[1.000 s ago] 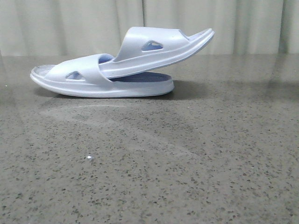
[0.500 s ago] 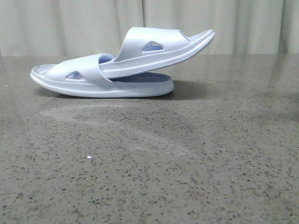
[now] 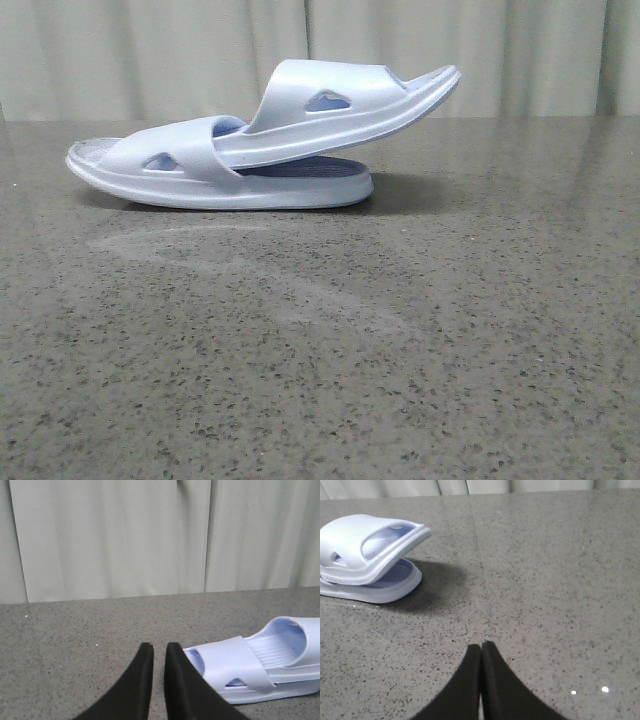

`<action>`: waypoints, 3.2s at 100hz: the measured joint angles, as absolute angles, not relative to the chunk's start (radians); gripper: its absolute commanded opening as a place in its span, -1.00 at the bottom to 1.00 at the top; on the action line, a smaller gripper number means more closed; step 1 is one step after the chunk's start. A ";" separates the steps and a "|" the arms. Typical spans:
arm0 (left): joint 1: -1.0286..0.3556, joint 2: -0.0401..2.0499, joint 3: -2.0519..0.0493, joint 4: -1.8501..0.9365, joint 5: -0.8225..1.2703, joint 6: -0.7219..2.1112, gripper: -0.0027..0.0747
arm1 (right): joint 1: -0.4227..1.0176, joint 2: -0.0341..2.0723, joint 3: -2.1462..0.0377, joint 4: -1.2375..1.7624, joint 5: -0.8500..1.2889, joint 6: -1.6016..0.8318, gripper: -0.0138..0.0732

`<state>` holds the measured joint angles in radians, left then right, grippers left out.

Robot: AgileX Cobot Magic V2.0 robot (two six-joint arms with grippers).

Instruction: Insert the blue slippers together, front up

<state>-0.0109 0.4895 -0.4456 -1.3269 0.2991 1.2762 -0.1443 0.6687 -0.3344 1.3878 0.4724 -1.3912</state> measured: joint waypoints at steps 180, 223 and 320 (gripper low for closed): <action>0.024 0.093 -0.076 -0.193 0.138 0.074 -0.89 | -0.144 0.655 -0.312 1.444 0.453 -1.398 -0.89; 0.028 -0.005 0.003 -0.036 0.118 -0.016 -0.89 | -0.144 0.655 -0.312 1.444 0.453 -1.398 -0.89; 0.028 -0.005 0.003 -0.038 0.145 -0.016 -0.89 | -0.144 0.655 -0.312 1.444 0.424 -1.398 -0.89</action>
